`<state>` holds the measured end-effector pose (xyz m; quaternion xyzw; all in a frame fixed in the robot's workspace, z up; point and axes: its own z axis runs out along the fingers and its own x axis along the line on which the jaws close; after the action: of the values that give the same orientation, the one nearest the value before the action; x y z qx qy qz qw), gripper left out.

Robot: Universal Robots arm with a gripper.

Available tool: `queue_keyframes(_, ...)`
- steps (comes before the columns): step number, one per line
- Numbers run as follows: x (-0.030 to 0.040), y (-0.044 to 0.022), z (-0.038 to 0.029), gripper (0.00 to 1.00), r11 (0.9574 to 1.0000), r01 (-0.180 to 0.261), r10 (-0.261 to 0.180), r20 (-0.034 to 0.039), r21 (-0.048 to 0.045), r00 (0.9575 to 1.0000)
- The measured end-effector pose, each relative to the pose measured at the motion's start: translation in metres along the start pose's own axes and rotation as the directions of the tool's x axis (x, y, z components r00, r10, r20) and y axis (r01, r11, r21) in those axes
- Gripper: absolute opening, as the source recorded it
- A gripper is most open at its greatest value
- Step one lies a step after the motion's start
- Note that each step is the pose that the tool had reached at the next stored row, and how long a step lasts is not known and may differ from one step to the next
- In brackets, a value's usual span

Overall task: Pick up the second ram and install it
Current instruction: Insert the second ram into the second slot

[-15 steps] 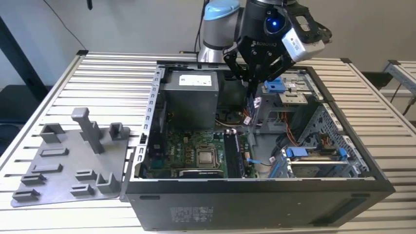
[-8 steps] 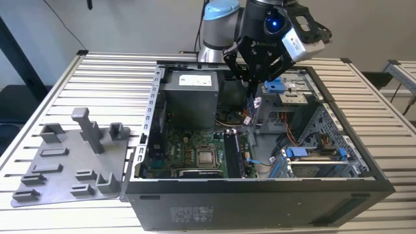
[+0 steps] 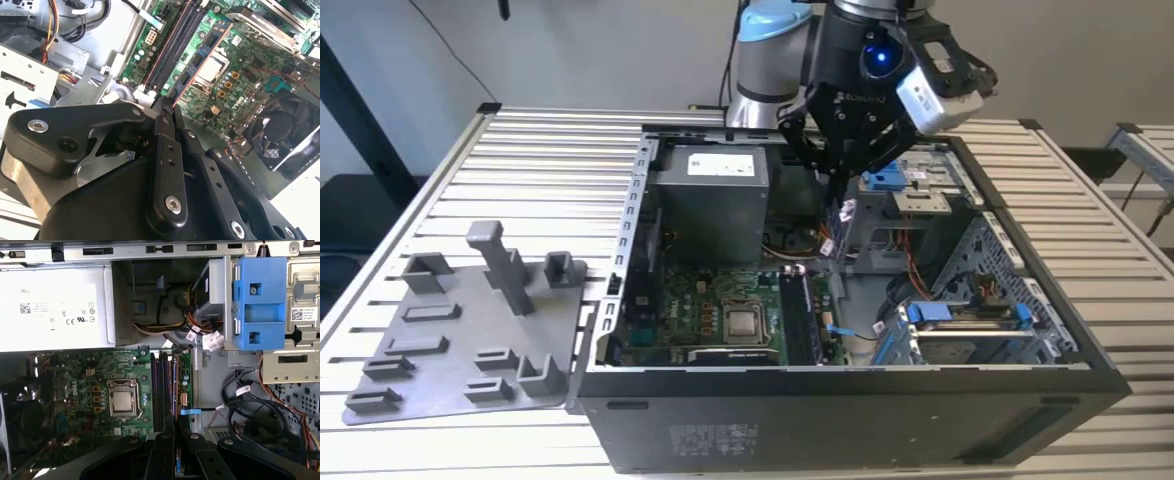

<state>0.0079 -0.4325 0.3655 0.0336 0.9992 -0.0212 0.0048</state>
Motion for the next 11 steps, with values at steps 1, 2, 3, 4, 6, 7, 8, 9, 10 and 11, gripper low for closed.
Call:
queue_keyframes(1, 0.0, 0.0001, 0.0018, 0.14, 1.0, 0.001, -0.001, 0.0001, 0.0006, 1.0)
queue_keyframes(2, 0.0, 0.0001, 0.003, 0.14, 1.0, 0.002, -0.002, 0.0002, 0.0014, 1.0)
queue_keyframes(3, 0.0001, 0.0, 0.0041, 0.14, 1.0, 0.003, -0.003, 0.0003, 0.0023, 1.0)
queue_keyframes(4, 0.0001, -0.0002, 0.0052, 0.14, 1.0, 0.007, -0.007, 0.0004, 0.0023, 1.0)
queue_keyframes(6, 0.0, -0.0007, 0.008, 0.14, 0.9999, 0.014, -0.014, -0.0021, 0.0026, 0.9999)
queue_keyframes(7, 0.0001, -0.0008, 0.0093, 0.14, 0.9999, 0.015, -0.015, -0.0045, 0.0025, 0.9999)
queue_keyframes(8, 0.0001, -0.0007, 0.0107, 0.14, 0.9999, 0.016, -0.016, -0.0061, 0.0026, 0.9998)
queue_keyframes(9, 0.0001, -0.0009, 0.0121, 0.14, 0.9998, 0.018, -0.018, -0.0073, 0.0027, 0.9998)
queue_keyframes(10, 0.0001, -0.001, 0.0138, 0.14, 0.9998, 0.019, -0.019, -0.0076, 0.0028, 0.9998)
queue_keyframes(11, 0.0004, -0.0013, 0.0157, 0.14, 0.9998, 0.021, -0.021, -0.0076, 0.0027, 0.9998)
